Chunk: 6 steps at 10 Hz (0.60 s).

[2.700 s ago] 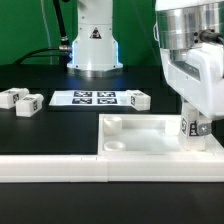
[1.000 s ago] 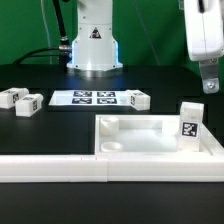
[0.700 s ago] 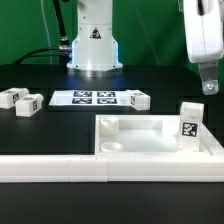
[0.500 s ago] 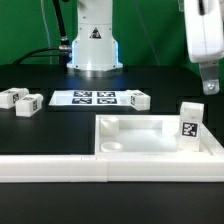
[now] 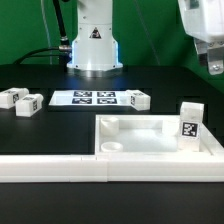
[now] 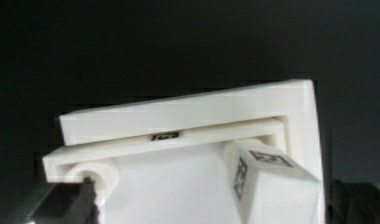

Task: Assemble square table

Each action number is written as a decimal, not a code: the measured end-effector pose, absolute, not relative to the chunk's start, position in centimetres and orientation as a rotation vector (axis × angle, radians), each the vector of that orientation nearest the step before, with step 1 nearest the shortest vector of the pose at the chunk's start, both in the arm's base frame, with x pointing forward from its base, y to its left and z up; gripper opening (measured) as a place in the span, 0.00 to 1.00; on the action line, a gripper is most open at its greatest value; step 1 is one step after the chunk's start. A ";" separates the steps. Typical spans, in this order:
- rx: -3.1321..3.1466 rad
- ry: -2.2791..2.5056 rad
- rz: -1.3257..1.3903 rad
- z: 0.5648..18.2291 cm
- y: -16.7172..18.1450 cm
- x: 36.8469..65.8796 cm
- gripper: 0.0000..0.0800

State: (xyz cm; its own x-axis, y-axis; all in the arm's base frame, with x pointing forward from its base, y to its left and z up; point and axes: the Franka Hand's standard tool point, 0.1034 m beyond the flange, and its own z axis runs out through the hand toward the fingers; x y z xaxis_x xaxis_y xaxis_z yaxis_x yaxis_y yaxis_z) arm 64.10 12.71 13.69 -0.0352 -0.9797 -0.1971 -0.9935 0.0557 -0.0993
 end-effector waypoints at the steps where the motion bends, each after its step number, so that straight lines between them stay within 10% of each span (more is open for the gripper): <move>1: -2.088 2.050 0.085 13.7 12.7 64.1 0.81; 6: -2.523 1.521 0.053 11.9 14.2 61.0 0.81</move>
Offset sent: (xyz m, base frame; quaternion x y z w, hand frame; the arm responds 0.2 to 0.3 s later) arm -0.0155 0.0286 -0.0159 -0.0494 0.0418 -0.2412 0.9683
